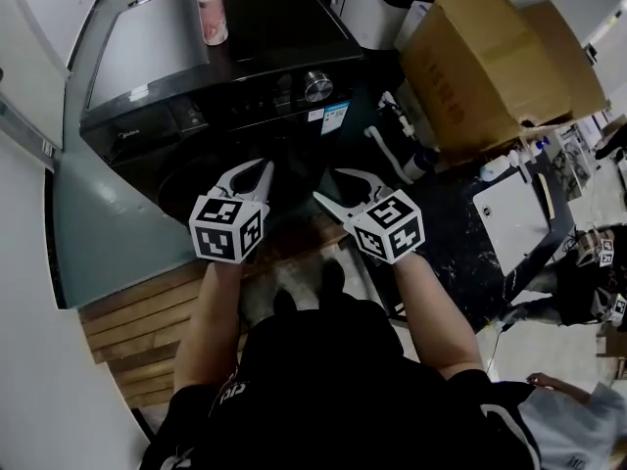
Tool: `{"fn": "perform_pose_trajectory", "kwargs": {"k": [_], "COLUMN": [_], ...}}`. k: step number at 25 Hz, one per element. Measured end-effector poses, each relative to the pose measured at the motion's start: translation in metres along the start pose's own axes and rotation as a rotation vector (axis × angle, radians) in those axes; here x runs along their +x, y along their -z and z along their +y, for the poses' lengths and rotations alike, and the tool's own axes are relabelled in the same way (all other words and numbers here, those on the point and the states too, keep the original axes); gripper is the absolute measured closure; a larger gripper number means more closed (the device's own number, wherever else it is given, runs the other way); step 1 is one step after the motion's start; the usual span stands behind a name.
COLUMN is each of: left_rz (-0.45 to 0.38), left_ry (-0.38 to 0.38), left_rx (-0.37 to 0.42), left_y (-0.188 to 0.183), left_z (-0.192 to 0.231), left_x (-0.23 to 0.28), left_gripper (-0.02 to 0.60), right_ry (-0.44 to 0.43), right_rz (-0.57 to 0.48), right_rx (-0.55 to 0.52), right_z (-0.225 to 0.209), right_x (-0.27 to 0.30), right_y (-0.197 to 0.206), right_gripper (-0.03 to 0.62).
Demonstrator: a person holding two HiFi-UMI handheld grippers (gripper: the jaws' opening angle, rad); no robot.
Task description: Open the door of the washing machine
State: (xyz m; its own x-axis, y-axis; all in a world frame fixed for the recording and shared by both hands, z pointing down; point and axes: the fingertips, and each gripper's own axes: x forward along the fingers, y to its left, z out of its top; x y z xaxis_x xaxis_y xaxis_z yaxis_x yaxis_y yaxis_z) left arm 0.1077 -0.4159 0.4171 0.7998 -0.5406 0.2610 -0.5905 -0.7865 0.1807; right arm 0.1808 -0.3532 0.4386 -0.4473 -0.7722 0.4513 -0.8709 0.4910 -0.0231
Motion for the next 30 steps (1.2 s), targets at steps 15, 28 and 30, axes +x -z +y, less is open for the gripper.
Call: {"fn": "perform_pose_trajectory", "kwargs": {"k": [15,28,30], "left_rz": [-0.041,-0.012,-0.013], "left_ry": [-0.047,-0.116,-0.126], "left_rx": [-0.002,-0.053,-0.055], "left_y": [-0.027,-0.014,-0.014], "left_z": [0.02,0.039,0.04], "left_x": [0.043,0.045,0.044], "left_gripper": [0.572,0.572,0.572], "right_ry": [-0.108,-0.158,-0.161], "right_rz": [0.19,0.312,0.32], "right_rx": [-0.146,-0.262,-0.273], "right_z": [-0.062,-0.089,-0.091], "right_x": [0.075,0.127,0.13], "right_y": [0.017,0.039,0.04], "right_gripper": [0.404,0.41,0.411]}}
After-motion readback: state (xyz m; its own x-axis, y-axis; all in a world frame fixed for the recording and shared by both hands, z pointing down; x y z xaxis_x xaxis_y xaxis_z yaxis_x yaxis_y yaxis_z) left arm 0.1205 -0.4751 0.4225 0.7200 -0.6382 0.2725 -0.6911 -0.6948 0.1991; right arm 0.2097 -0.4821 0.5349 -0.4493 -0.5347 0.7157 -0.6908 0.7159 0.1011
